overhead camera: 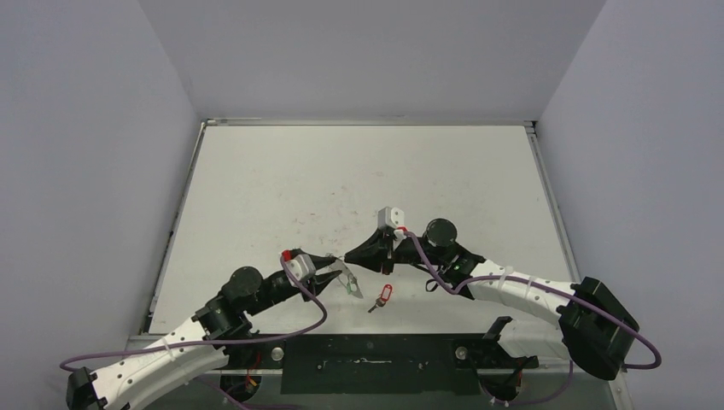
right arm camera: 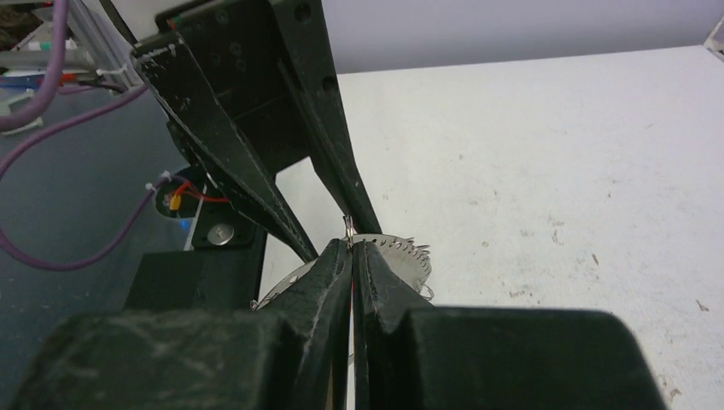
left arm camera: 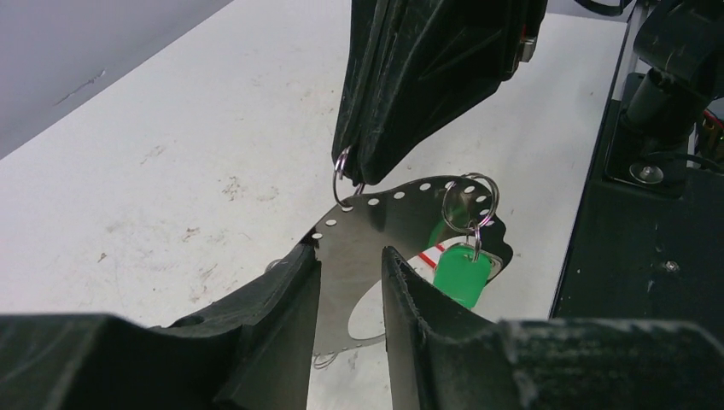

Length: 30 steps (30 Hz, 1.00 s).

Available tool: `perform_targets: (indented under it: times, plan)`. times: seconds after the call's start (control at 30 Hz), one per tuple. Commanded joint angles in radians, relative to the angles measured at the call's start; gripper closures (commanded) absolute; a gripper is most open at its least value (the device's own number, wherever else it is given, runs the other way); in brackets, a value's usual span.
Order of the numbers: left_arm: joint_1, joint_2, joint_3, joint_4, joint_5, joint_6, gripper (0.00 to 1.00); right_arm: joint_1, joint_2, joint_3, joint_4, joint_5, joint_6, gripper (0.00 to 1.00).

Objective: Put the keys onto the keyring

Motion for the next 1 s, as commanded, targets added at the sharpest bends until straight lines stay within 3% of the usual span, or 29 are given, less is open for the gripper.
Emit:
perform_targets:
  times: [0.0,0.5,0.97]
  plan:
    - [-0.001,0.028,-0.031,0.245,0.018,-0.041,0.70,0.002,0.004,-0.013,0.283,-0.003,0.123,1.00]
    - [-0.002,0.076,-0.037,0.416,0.037,-0.019,0.72,0.004,0.018,-0.025,0.266,-0.001,0.134,1.00]
    - [-0.001,0.072,-0.047,0.413,0.063,-0.014,0.76,0.008,0.033,0.014,0.147,0.001,0.159,1.00]
